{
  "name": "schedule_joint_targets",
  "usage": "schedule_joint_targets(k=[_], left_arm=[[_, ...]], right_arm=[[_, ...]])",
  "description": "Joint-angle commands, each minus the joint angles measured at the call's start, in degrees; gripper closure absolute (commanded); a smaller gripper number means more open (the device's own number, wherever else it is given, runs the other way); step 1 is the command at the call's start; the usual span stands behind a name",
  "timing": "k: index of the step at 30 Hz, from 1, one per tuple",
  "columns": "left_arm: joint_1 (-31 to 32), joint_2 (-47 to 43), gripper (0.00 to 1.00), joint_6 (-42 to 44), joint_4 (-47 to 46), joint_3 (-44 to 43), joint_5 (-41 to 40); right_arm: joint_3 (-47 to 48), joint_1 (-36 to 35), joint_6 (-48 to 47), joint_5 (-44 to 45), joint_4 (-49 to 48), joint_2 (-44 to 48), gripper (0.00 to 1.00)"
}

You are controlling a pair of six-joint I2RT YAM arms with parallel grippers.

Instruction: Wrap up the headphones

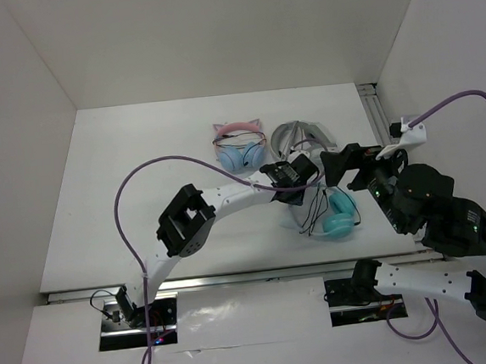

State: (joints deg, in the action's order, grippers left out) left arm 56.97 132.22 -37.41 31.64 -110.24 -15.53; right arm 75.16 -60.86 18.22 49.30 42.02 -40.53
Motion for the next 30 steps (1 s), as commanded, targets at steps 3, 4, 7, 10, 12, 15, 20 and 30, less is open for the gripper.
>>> schedule_joint_targets(k=[3,4,7,10,12,15,20,30], left_arm=[[-0.3,-5.7,0.44,-2.1,-3.6,1.9,-1.7],[-0.3,-8.5,0.11,-1.6,-3.6,3.7,-2.3],[-0.3,-14.7,0.0,-1.0,-5.6,8.7,-3.2],[0.9,-24.4,0.0,0.1,-6.1,13.2,-6.5],[0.9,-32.4,0.0,0.1,-4.9,15.1,-7.2],[3.3,-41.6,0.0,0.8,0.2,19.6,-11.6],[8.5,-67.3,0.0,-3.0,12.1,31.0,-22.4],[8.5,-98.5,0.0,-10.5,36.2,36.5,-22.4]], right_arm=[[-1.6,0.2,0.9,-3.0,-0.6,0.2,0.0],[-1.6,0.2,0.9,-3.5,-0.6,0.2,0.0],[-2.6,0.2,1.6,-6.2,-1.2,1.5,0.0],[-2.6,0.7,1.6,-9.4,-0.5,2.3,0.0],[-1.2,0.7,1.6,-11.4,1.0,2.3,0.0],[1.9,0.7,3.0,-14.8,6.0,1.8,0.0],[6.6,4.2,3.6,-19.8,12.9,1.2,0.0],[18.6,25.7,-3.9,-40.4,20.8,0.5,0.0]])
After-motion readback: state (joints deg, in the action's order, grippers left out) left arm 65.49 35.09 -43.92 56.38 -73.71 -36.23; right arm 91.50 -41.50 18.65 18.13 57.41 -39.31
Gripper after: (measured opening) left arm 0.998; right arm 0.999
